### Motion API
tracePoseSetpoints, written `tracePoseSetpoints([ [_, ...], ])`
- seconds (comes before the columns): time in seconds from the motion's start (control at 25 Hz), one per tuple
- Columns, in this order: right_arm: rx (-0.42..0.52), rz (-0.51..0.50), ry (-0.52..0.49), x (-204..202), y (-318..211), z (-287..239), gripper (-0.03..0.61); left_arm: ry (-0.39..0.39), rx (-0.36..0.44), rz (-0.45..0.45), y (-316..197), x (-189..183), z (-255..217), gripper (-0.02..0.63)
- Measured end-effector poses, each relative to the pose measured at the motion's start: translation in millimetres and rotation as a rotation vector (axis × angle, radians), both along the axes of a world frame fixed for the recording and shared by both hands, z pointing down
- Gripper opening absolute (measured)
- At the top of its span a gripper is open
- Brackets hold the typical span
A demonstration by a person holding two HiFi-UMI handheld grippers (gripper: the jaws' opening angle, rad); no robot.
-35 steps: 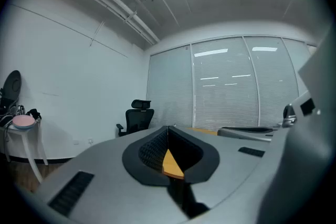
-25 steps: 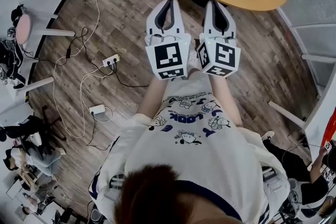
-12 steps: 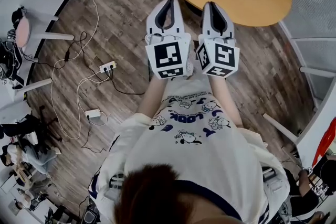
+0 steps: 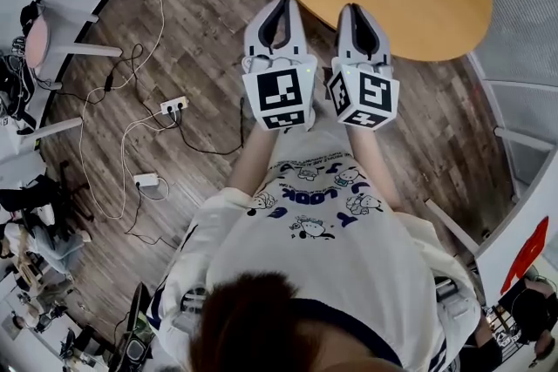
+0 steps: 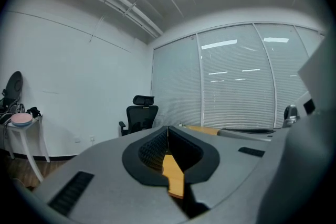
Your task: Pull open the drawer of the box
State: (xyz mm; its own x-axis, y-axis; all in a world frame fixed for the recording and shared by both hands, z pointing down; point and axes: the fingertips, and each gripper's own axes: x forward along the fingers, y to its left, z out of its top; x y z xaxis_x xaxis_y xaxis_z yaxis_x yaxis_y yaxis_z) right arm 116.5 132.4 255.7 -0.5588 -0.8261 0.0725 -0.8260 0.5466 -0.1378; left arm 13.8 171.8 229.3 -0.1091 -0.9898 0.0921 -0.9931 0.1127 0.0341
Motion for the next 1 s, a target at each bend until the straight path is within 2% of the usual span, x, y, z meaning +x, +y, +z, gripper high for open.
tracePoseSetpoints([
  [0.28, -0.012, -0.003, 0.016, -10.7, -18.9, 7.4, 0.043, 0.040, -0.004, -0.006, -23.2, -11.1, 8.8, 0.015],
  [0.4, -0.015, 0.006, 0.012, -14.5, -32.2, 10.1, 0.043, 0.033, -0.011, -0.008, -38.3, -16.8, 11.1, 0.015],
  [1.0, -0.056, 0.064, 0.029, -45.9, -118.5, 27.1, 0.043, 0.066, -0.059, 0.060, -135.2, -49.4, 32.0, 0.015],
])
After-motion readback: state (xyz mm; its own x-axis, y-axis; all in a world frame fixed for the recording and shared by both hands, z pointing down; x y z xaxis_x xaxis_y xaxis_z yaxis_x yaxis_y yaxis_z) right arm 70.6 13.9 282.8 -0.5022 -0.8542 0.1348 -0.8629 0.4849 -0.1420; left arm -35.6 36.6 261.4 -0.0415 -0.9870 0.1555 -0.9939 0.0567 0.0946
